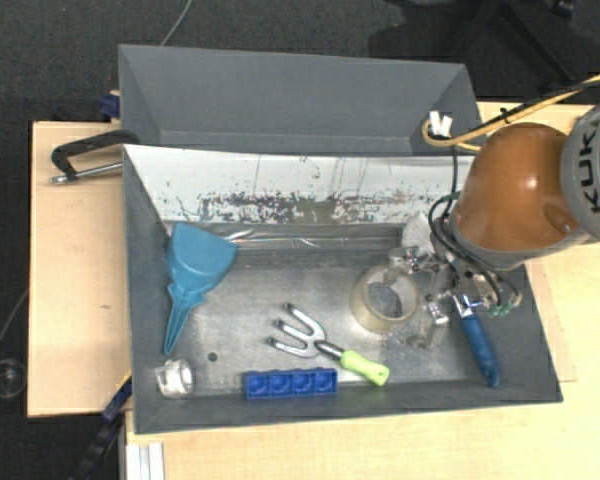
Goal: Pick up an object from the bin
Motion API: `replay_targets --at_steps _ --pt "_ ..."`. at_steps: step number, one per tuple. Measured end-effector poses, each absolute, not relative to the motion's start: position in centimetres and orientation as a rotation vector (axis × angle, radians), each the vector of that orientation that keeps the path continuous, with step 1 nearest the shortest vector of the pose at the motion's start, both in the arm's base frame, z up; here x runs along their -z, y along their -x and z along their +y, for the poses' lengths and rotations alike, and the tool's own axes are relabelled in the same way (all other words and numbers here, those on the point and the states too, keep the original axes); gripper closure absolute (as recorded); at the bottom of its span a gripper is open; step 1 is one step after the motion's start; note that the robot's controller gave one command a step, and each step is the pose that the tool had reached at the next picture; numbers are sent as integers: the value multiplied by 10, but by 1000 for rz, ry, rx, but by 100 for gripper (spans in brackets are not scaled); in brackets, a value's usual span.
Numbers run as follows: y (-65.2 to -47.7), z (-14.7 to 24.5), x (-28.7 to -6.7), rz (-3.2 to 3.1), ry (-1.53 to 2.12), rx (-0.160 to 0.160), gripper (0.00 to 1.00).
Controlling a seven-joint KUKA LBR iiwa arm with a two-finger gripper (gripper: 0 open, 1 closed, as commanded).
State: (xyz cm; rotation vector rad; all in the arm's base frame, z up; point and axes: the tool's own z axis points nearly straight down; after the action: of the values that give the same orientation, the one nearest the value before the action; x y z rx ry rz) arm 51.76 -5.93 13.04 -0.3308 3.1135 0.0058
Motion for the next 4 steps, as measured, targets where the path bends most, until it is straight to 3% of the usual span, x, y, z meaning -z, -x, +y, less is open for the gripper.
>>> replay_targets --at_steps 1,2,3,4 --pt "-513 -66 -153 3105 363 -1 0" --pt "-498 -86 -159 3107 372 -5 0" --pt "-509 -79 -110 3037 728 3 0" --pt "-517 -75 -86 2999 882 -2 0"
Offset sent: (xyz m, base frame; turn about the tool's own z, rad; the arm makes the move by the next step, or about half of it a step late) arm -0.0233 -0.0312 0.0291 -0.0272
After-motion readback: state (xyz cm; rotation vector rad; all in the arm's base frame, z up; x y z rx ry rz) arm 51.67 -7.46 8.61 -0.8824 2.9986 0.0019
